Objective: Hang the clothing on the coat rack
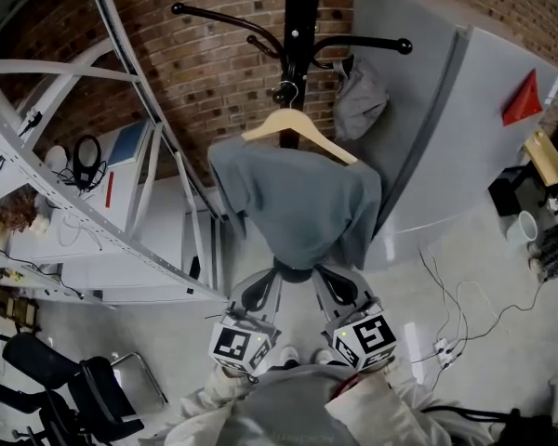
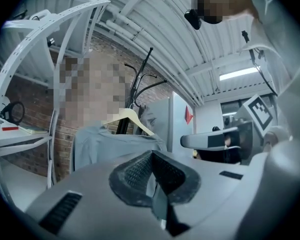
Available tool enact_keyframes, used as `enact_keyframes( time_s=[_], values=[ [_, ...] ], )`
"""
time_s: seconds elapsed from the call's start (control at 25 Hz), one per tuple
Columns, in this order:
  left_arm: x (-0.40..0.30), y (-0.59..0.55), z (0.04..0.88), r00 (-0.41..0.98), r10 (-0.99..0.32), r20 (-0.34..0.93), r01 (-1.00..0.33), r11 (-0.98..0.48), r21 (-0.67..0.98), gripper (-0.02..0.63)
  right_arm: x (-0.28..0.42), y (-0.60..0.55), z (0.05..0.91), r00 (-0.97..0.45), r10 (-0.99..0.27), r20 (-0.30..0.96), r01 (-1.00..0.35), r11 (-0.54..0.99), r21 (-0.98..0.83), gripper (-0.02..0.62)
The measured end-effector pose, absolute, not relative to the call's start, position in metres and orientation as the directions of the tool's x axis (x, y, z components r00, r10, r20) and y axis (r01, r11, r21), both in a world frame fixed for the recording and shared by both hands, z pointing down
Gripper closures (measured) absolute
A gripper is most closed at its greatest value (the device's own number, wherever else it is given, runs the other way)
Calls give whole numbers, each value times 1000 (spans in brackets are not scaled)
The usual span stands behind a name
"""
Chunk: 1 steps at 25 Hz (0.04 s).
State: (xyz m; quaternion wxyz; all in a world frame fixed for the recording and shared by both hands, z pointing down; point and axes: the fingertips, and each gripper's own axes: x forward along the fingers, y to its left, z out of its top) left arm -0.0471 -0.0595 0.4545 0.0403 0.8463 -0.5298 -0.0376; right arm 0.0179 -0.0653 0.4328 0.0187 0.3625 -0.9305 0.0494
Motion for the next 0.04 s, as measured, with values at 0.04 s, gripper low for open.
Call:
enact_keyframes(
  time_s=[0.04],
  values=[
    [-42,-60,452,431,-902,-14,-897,-430,106,598,22,-66,432,-738,-671,69,-674,734,-80,571]
  ],
)
